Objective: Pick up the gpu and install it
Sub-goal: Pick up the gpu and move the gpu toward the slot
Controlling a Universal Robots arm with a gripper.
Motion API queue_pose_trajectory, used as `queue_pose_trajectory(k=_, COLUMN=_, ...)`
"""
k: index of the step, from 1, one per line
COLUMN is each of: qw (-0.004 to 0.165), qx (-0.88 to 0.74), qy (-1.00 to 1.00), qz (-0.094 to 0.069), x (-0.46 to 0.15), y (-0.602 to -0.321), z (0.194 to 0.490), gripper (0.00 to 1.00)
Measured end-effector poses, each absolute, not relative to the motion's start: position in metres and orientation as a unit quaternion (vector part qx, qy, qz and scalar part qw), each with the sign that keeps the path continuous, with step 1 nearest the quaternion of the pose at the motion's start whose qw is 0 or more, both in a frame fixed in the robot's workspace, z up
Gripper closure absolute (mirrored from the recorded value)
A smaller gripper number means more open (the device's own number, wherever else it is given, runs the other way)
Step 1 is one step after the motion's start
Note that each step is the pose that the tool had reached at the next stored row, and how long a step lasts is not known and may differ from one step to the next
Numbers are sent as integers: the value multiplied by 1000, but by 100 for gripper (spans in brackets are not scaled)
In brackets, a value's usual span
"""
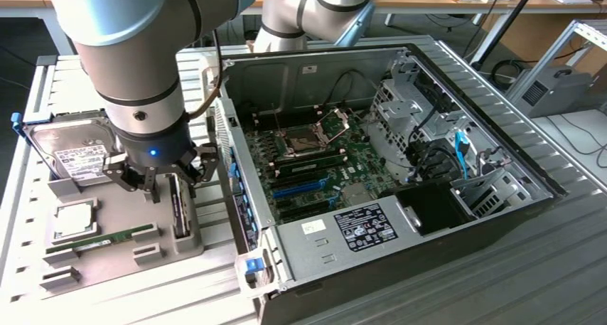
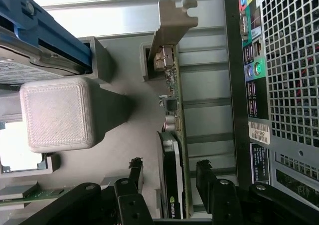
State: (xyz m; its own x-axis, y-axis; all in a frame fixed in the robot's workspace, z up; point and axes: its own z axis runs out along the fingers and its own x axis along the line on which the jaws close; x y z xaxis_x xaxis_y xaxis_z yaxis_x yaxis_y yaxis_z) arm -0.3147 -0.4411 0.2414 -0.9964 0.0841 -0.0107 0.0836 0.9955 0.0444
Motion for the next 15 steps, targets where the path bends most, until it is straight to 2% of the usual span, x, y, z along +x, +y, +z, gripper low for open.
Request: queue_pose_trajectory(k=15, qw=6, qx=42, qy=999, qz=22, x=-314, y=-441, z=241, gripper=44)
